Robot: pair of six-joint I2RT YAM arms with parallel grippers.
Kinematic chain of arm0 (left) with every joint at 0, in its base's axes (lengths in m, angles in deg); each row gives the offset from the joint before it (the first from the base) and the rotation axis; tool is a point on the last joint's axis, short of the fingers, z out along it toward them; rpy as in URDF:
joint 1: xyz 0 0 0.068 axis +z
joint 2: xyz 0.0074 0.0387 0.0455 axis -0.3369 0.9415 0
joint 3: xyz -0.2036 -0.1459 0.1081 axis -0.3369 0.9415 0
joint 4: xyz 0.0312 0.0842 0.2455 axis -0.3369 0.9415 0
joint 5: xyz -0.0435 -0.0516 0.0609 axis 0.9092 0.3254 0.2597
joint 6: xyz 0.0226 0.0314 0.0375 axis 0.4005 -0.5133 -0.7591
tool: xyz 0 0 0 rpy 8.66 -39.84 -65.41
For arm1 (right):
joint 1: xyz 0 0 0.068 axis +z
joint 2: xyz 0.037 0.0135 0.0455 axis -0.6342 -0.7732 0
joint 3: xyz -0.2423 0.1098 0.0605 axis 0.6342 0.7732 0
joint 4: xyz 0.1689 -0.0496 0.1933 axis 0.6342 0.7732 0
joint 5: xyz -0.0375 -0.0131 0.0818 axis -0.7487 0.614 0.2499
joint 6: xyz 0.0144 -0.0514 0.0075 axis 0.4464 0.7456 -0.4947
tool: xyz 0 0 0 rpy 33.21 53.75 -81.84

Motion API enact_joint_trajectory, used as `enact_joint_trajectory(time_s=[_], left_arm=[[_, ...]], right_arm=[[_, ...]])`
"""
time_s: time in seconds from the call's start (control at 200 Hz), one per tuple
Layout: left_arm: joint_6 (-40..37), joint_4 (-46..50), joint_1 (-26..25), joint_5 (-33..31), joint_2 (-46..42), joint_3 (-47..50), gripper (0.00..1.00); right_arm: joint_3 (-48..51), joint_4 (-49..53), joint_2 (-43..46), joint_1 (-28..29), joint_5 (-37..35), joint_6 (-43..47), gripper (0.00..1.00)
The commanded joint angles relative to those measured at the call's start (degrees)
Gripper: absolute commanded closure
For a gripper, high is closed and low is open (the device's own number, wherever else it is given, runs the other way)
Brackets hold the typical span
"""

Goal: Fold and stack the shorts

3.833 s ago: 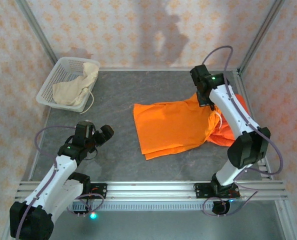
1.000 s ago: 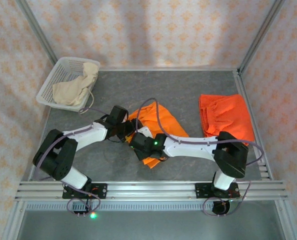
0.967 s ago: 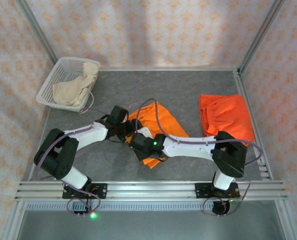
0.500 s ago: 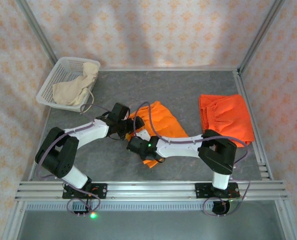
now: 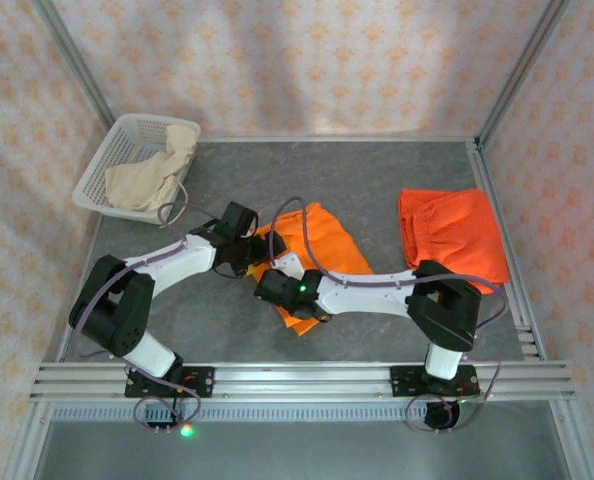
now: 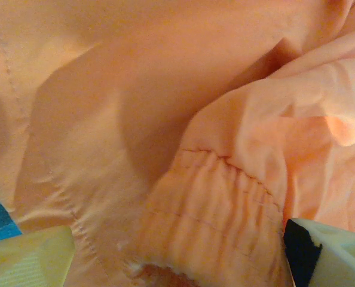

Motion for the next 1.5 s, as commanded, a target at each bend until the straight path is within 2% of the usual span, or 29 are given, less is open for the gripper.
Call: enact_joint_trajectory(time_s=[0.0, 0.215, 0.385, 0.58, 0.696, 0.751, 1.111, 1.386, 1.496], left_arm=[[-0.6, 0.9, 0.4, -0.9, -0.6, -2.1, 0.09], [0.5, -0.3, 0.4, -0.4, 0.8, -3.7, 0.16], [1.1, -1.0, 0.4, -0.5, 2.4, -4.5, 0.31], [1.8, -1.6, 0.4, -0.3, 4.2, -6.1, 0.74], [0.4, 2.1, 0.3, -0.3, 5.3, -13.1, 0.93], [-0.4, 4.1, 0.2, 0.0, 6.2, -17.6, 0.98], [-3.0, 15.5, -1.7, 2.4, 18.1, -48.3, 1.0], [-3.9, 24.5, -3.4, 3.1, 28.0, -72.4, 1.0], [-4.6, 28.1, -3.4, 3.4, 30.9, -80.2, 1.0]], right_arm=[[-0.4, 0.0, 3.0, 0.3, -2.7, 0.8, 0.92], [-0.6, 0.4, 2.3, 0.4, -1.4, 1.8, 0.93], [-0.6, 0.8, 1.9, 0.3, -1.3, 2.1, 0.93], [-0.2, 1.3, 4.5, 0.0, -3.6, 4.6, 0.93], [-0.9, 3.8, 6.6, -1.8, -4.1, 7.9, 0.94], [-1.3, 5.4, 8.3, -3.5, -4.4, 9.5, 0.94], [-1.9, 9.5, 24.2, -16.1, -5.3, 22.8, 0.95], [-9.0, 13.5, 26.1, -22.9, -7.3, 29.7, 0.94], [-11.8, 13.6, 27.0, -23.9, -7.6, 32.1, 0.94]])
